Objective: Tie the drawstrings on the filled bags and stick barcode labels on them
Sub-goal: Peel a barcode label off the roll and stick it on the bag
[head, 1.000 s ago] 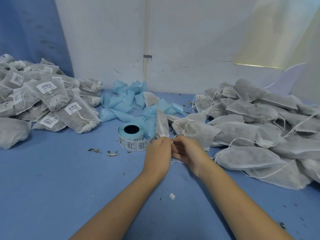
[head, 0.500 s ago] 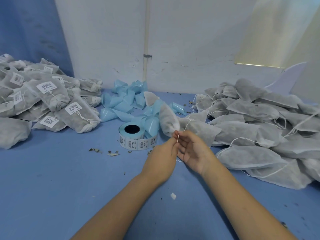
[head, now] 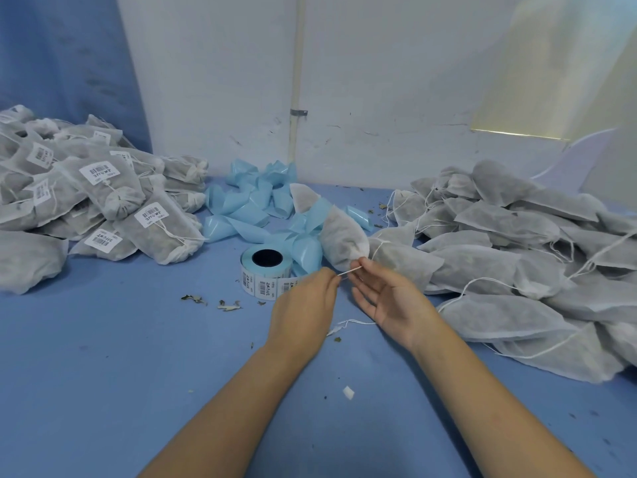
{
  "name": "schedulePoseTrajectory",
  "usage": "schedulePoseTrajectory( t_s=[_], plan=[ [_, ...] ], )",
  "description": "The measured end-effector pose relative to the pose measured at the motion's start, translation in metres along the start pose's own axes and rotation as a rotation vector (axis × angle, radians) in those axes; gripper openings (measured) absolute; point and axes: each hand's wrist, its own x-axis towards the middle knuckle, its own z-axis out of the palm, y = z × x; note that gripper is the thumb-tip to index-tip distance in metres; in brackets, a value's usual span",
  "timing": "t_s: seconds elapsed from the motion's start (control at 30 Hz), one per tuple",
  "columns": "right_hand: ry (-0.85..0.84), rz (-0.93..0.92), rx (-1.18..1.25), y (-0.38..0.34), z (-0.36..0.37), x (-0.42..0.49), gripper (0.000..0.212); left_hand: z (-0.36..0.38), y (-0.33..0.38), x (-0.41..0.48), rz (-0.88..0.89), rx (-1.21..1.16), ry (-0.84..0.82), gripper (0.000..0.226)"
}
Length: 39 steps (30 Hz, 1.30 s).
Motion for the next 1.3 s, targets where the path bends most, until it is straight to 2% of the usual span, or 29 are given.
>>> schedulePoseTrajectory(
  t_s=[0.13, 0.27, 0.4, 0.57, 0.63, 0.7, 0.8, 0.87, 0.97, 1.13, 1.3],
  plan=[
    [-0.04, -0.021, -0.034, 0.001, 0.0, 0.0, 0.008, 0.0, 0.001, -0.003, -0.013, -0.02, 0.068, 0.027],
    [0.047, -0.099, -0.156, 0.004, 0.0, 0.002, 0.011, 0.0, 0.001, -0.002, -0.018, -0.039, 0.052, 0.027],
    [0.16, -0.386, -0.701, 0.008, 0.0, 0.003, 0.016, 0.0, 0.002, -0.002, -0.011, 0.006, 0.098, 0.026],
    [0.214, -0.709, -1.361, 0.013, 0.005, -0.001, 0.017, -0.003, 0.005, -0.003, 0.038, -0.003, 0.166, 0.021],
    [0.234, -0.797, -1.549, 0.016, 0.008, -0.004, 0.016, -0.001, 0.006, -0.003, 0.127, -0.074, 0.146, 0.021],
    [0.249, -0.902, -1.633, 0.016, 0.01, -0.007, 0.015, -0.001, 0.007, -0.002, 0.219, -0.23, 0.094, 0.02],
    [0.26, -1.028, -1.648, 0.018, 0.01, -0.012, 0.033, -0.004, 0.008, 0.002, 0.211, -0.415, 0.086, 0.021],
    [0.231, -1.028, -1.628, 0.021, 0.009, -0.011, 0.044, -0.005, 0.007, 0.004, 0.111, -0.503, 0.098, 0.021],
    [0.196, -0.996, -1.52, 0.027, 0.006, -0.008, 0.048, -0.005, 0.007, 0.004, 0.046, -0.587, 0.097, 0.028],
    [0.195, -1.022, -1.3, 0.026, 0.003, -0.005, 0.037, -0.004, 0.008, 0.004, 0.094, -0.57, 0.047, 0.027],
    [0.299, -0.973, -0.903, 0.023, 0.003, -0.005, 0.024, 0.001, 0.008, 0.001, 0.141, -0.467, 0.0, 0.024]
  ],
)
